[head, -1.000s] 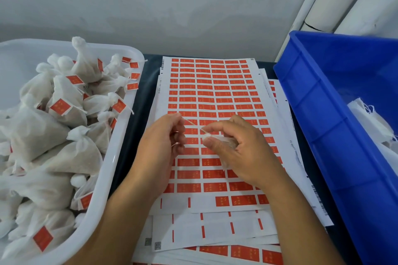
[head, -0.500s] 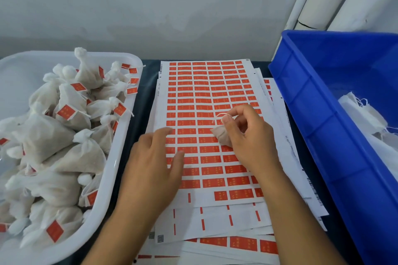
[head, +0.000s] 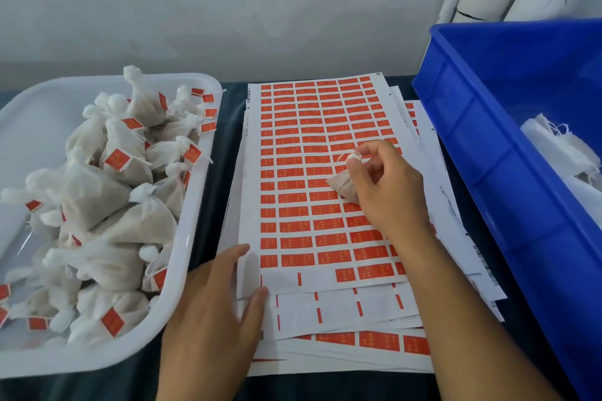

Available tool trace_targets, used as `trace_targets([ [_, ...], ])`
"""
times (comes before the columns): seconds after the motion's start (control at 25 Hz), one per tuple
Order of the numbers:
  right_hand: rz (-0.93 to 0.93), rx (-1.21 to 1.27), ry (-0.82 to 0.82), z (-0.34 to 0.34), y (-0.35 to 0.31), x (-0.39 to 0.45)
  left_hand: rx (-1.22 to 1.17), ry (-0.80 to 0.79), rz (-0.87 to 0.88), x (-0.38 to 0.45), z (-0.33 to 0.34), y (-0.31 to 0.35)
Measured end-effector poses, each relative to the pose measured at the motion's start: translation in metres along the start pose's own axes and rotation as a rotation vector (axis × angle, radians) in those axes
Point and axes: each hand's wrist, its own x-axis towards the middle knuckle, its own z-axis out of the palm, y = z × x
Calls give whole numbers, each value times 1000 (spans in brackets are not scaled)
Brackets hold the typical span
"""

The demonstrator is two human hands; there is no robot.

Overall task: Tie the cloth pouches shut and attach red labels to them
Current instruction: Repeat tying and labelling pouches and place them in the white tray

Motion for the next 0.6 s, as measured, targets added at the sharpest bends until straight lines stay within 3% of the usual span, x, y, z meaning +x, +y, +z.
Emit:
trace_targets([
  [0.16,16,-20,3,-1,5,1,-358,105,28,-1,7,4],
  [0.32,5,-67,45,-2,1,-2,-1104,47,-262,4,14,10],
  [0.4,-56,-75,68,-4,-9,-8,-1325,-46,-399,10,14,13],
  [0.48,-135,-90,-1,-5,-21,-18,-1395,-167,-426,15,12,13],
  [0.6,-204,-95,-331,1,-37,-46,-1333,-217,-377,21,9,6],
])
